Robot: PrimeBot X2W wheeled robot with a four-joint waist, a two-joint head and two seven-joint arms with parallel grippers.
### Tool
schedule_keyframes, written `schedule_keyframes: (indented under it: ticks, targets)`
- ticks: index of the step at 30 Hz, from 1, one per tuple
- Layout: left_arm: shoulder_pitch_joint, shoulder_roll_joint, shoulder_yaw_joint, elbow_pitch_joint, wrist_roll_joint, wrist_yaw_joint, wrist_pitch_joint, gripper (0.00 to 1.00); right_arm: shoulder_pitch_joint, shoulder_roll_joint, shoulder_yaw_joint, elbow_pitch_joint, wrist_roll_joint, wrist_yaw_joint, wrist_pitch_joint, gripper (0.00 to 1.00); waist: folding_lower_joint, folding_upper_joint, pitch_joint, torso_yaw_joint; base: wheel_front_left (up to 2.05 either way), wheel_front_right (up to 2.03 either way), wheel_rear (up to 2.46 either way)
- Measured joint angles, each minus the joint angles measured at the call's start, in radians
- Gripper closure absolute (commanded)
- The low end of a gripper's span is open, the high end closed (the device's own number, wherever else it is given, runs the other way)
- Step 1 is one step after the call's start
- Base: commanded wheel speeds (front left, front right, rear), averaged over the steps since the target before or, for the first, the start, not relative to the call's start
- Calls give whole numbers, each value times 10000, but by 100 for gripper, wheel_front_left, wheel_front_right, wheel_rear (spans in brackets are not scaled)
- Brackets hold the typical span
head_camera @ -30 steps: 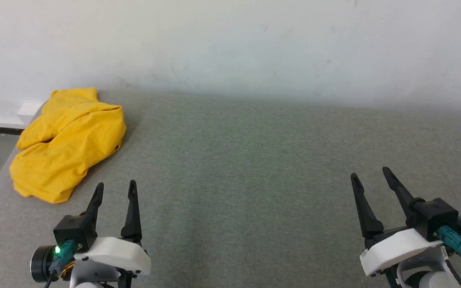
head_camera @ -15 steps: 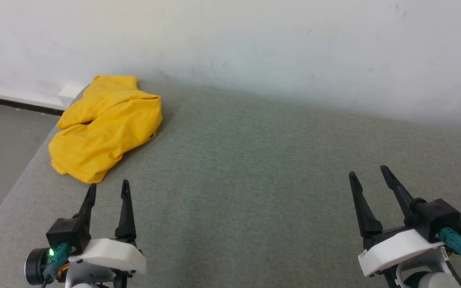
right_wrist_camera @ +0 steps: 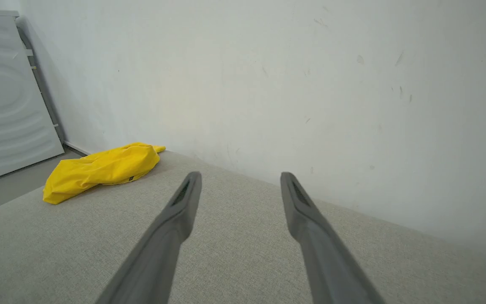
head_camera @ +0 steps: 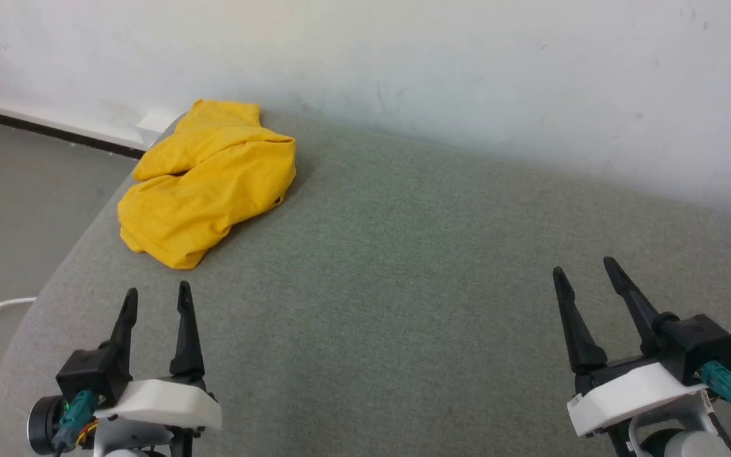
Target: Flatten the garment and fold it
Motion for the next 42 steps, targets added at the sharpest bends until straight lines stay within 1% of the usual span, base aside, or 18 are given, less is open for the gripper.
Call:
schedule_keyframes:
  ticks: [2,4,7,14,18,23,29,31,33,37,42]
  targets:
    - [-15,0,15,-8,-111,-4,-36,0,0,0,10,-54,-2,0,12,0,0,0,75,49,0,0,0]
    - [-100,-6,86,-8,-616,-6,-69,0,-2,0,29,-132,-10,0,79,0,0,0,169,76,0,0,0]
    - [-471,-10,359,-38,-786,-130,-128,0,-26,0,96,-255,-56,0,199,0,0,0,343,70,0,0,0]
    - [-1935,8,974,-119,-802,-529,-288,0,-267,4,192,-765,-451,0,663,0,1,0,978,-126,0,0,0]
    - [-3071,224,1168,244,-917,-633,-382,0,-610,10,253,-1225,-688,0,991,0,1,-1,1548,-305,0,0,0]
    - [-5039,1014,1269,1012,-1181,-754,-334,0,-1017,-17,107,-1875,-968,0,1321,0,2,-1,2457,-544,0,0,0]
    - [-7301,2259,1053,2775,-1590,-955,550,0,-1422,-127,8,-2336,-991,0,1467,0,4,0,3677,-814,0,0,0]
    - [-7834,2696,688,3557,-1733,-1060,1220,0,-1570,-144,54,-2406,-989,0,1476,0,4,0,4085,-905,0,0,0]
    - [-8275,3028,458,4288,-1950,-1066,1653,0,-1731,-157,98,-2454,-982,0,1473,0,5,-1,4480,-1001,0,0,0]
    - [-9067,3653,-232,5622,-2918,-1141,2719,0,-2021,-165,115,-2571,-938,0,1413,0,3,-1,5214,-1204,0,0,0]
    - [-9633,4174,-1005,7041,-4276,-1154,3975,0,-2169,-249,-171,-2673,-928,0,1415,0,2,0,6005,-1470,0,0,0]
